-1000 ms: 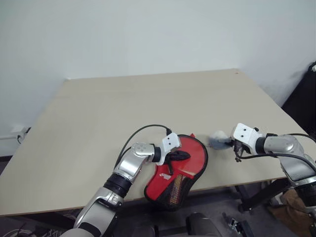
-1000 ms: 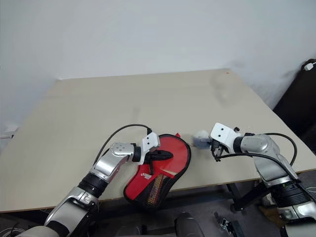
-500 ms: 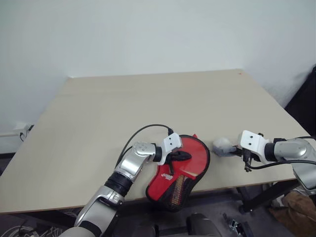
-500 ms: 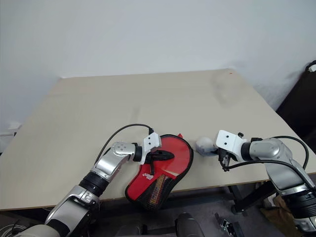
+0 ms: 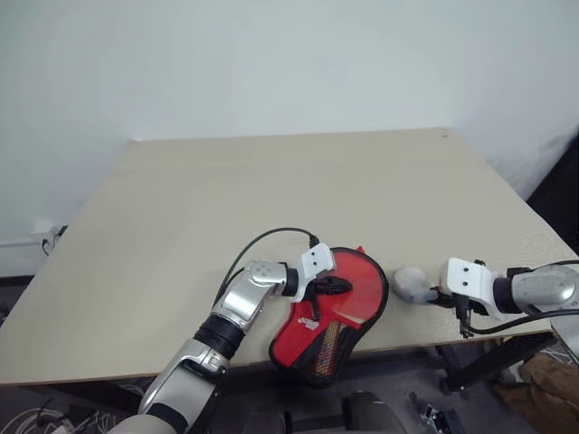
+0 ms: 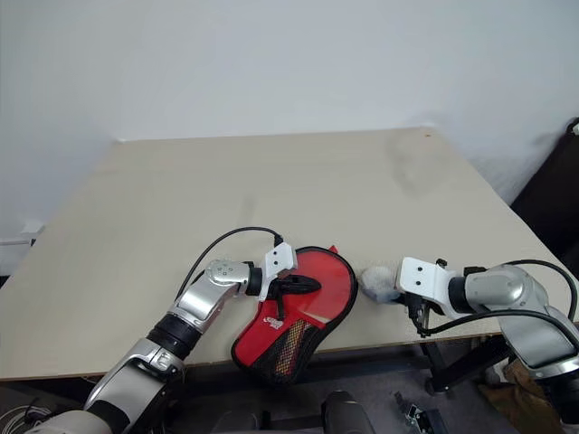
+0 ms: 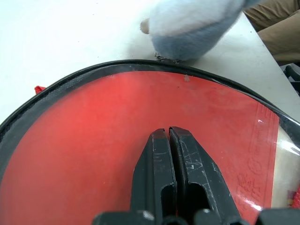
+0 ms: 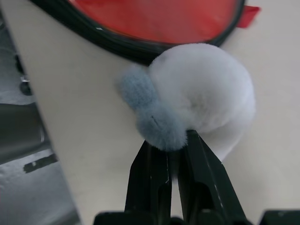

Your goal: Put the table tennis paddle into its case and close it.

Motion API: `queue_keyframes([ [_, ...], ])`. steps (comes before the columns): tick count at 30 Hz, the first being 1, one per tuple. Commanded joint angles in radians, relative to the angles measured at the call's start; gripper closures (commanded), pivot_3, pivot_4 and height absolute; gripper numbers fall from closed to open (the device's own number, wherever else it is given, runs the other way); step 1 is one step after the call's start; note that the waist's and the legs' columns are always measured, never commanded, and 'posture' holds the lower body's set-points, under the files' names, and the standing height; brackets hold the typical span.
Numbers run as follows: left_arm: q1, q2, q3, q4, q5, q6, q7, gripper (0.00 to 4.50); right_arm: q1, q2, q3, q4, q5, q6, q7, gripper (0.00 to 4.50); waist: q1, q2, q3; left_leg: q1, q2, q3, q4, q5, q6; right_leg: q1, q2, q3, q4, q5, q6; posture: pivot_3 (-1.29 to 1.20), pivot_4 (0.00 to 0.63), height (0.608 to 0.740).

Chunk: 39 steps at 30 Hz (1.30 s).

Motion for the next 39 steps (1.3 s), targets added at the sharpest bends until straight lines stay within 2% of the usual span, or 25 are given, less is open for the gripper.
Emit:
queue_keyframes([
  [1,0.013,0.013,-0.02,0.046,0.043,0.018,-0.002,4.5,0.029,-0.03,-0.014,-0.044,0.023,0.011,0.04,4.5,0.003,0.0,0.0,0.0,0.0,0.0,0.0,0.0,0.0,0.0,0.0,0.0,0.0,0.0,0.0,0.0,0.0,0.74],
  [12,0.012,0.008,-0.022,0.056,0.044,0.014,-0.004,4.5,0.09,-0.049,-0.052,-0.096,0.097,0.032,0.08,4.5,0.006,-0.001,0.0,0.0,0.0,0.0,0.0,0.0,0.0,0.0,0.0,0.0,0.0,0.0,0.0,0.0,0.0,0.74],
  [25,0.009,0.002,-0.025,0.065,0.047,0.008,-0.008,4.5,0.263,-0.062,-0.152,-0.203,0.246,0.06,0.137,4.5,0.008,-0.003,0.0,0.0,0.0,0.0,0.0,0.0,-0.001,0.001,0.0,0.0,0.0,0.0,0.0,0.0,0.0,0.74],
  [39,-0.003,-0.003,-0.034,0.085,0.052,-0.002,-0.019,4.5,0.403,-0.033,-0.143,-0.34,0.353,0.133,0.112,4.5,0.021,-0.005,0.0,0.0,0.0,0.0,0.001,-0.001,-0.002,0.001,0.0,0.0,0.0,0.0,0.0,0.0,0.0,0.74],
])
